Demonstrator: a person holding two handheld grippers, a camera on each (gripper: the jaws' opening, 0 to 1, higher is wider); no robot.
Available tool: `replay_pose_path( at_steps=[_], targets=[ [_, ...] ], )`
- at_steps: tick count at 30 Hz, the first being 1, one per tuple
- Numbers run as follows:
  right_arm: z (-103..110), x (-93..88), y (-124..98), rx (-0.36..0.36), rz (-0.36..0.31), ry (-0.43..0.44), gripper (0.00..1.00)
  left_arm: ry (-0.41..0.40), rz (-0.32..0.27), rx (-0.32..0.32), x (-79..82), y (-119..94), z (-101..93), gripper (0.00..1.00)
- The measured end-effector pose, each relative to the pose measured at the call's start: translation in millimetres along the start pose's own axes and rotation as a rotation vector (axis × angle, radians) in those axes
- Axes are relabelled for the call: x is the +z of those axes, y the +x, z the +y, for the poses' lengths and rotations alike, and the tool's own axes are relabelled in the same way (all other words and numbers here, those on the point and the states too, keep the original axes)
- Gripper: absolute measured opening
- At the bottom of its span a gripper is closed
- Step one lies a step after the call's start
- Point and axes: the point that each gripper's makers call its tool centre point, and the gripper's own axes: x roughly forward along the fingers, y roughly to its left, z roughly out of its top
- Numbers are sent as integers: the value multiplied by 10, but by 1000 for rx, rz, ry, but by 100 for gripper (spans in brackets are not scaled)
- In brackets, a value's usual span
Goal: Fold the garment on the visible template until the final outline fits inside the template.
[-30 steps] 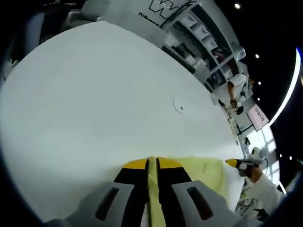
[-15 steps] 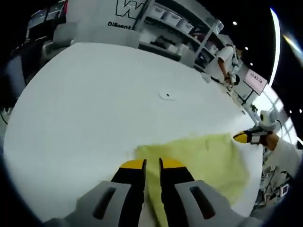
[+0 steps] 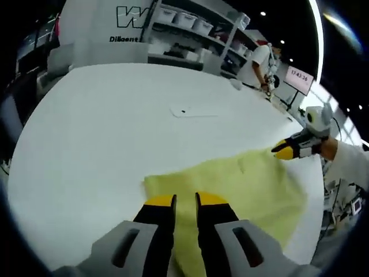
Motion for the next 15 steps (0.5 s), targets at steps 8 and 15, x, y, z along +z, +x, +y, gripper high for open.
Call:
replay_pose_path(
  at_steps=[8,15],
  targets=[
    [-4,12,110,11,39,-112,17,67,-4,-6,45,25,19,16],
    [-51,58,96,11,45,-152,17,229,11,-51,152,106,-31,16]
  ],
)
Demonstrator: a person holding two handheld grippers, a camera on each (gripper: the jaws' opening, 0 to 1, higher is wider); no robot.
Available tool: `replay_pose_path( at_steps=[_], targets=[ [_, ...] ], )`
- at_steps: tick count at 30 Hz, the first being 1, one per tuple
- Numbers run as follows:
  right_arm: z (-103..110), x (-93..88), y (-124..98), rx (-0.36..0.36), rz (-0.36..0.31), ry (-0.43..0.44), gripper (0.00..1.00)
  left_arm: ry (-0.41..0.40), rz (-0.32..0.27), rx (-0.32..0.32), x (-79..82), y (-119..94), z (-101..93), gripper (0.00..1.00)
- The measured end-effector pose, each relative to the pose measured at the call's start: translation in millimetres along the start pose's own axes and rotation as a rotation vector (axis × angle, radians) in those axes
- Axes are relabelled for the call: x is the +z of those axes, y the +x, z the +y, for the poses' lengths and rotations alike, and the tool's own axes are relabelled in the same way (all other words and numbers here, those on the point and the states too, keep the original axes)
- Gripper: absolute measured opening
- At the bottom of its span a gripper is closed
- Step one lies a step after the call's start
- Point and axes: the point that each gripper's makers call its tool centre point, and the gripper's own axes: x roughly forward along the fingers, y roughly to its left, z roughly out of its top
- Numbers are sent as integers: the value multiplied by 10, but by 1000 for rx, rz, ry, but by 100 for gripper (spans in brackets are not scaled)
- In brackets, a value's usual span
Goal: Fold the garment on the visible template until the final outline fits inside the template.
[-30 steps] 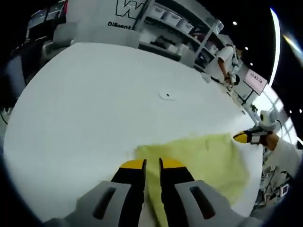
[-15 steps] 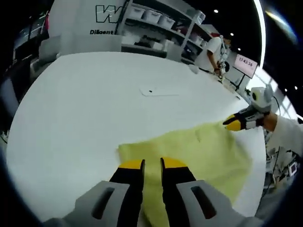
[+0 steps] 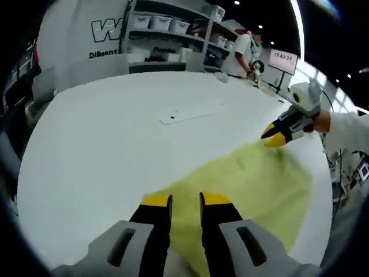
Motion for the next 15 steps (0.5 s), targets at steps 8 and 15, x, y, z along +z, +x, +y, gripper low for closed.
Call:
replay_pose_path(
  at_steps=[8,15],
  targets=[
    [14,5,11,26,13,-44,17,268,81,-67,58,175,-149,16],
    [25,-7,35,41,16,-65,17,327,117,-108,82,334,-189,17]
  ],
)
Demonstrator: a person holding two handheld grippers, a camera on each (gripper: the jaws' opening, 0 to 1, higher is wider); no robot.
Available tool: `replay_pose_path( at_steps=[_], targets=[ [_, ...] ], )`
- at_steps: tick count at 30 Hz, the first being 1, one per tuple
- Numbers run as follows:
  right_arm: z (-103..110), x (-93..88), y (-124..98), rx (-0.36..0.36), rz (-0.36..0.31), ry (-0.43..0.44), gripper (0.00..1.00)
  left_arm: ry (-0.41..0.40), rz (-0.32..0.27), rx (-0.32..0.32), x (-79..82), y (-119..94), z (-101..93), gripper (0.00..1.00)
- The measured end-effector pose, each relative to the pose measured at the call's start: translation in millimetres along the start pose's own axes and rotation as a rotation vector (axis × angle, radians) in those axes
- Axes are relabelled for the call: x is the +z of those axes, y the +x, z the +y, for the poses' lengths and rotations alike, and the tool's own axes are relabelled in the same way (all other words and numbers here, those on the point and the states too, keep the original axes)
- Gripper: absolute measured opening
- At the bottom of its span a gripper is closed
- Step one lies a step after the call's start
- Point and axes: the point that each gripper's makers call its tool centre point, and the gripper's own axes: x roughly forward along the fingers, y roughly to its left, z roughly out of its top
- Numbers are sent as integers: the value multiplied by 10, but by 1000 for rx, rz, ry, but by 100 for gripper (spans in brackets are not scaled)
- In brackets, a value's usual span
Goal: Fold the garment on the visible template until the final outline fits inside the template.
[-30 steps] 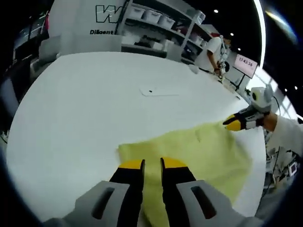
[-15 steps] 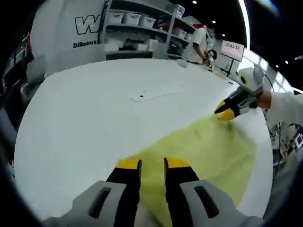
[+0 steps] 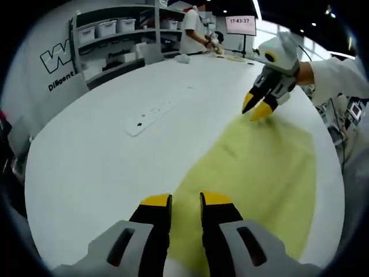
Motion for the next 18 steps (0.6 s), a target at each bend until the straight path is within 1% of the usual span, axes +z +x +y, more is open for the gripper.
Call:
replay_pose_path(
  at_steps=[2,3,4,6,7,9,11,12,14,18],
  targets=[
    [-23,-31,29,4,11,-4,17,12,9,-8,-8,21,-6,17],
    [-35,-40,39,6,13,-3,17,11,20,-28,-20,55,-24,16],
    [-47,-49,50,8,16,-2,17,7,37,-62,-40,80,-68,16],
    [-55,-51,68,18,17,-2,16,19,44,-63,-42,106,-57,15],
    [-47,-55,71,22,21,-3,14,19,46,-65,-41,112,-57,15],
    [-50,-57,70,14,32,-35,7,19,46,-70,-37,126,-63,14],
    [-33,-36,65,22,24,-33,2,32,59,-73,-64,137,-73,11],
    [-33,-31,64,22,23,-33,0,42,64,-74,-76,137,-80,8],
    [-45,-22,69,19,22,-43,0,60,67,-69,-81,134,-72,1],
    [-30,-21,75,20,23,-52,0,66,62,-73,-69,128,-85,0]
  ],
)
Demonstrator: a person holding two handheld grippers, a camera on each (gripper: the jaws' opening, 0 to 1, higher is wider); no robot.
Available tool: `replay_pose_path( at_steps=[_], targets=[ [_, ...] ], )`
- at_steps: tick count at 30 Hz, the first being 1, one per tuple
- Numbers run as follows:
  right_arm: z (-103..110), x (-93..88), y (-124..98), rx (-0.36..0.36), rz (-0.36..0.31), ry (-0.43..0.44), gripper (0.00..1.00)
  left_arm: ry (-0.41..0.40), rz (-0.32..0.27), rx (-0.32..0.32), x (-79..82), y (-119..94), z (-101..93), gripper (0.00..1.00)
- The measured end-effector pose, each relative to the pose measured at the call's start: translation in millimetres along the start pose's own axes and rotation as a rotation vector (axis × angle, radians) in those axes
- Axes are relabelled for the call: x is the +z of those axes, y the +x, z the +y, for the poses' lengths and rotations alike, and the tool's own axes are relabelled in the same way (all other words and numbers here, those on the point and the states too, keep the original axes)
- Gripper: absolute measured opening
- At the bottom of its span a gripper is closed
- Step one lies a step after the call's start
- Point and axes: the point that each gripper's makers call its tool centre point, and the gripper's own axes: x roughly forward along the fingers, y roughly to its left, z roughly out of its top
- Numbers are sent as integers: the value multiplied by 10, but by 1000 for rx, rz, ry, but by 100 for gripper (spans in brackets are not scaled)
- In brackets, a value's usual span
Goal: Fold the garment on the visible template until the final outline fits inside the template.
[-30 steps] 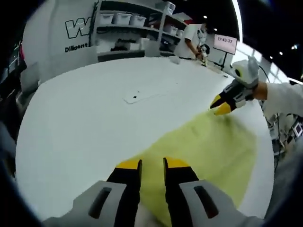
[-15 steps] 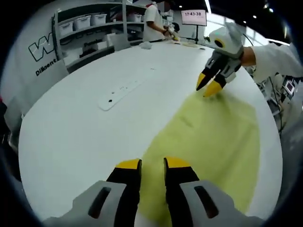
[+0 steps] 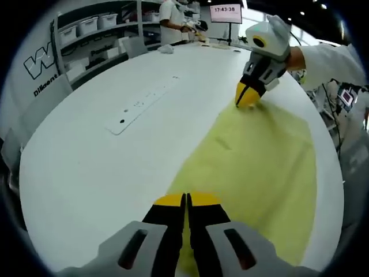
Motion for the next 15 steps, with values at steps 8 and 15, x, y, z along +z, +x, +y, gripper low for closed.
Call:
replay_pose_path(
  at_steps=[8,15],
  targets=[
    [-64,57,-119,-33,-35,4,0,-43,-75,16,159,-143,50,0],
    [-165,112,-120,-79,-61,22,0,-40,-91,61,221,-137,164,0]
  ],
)
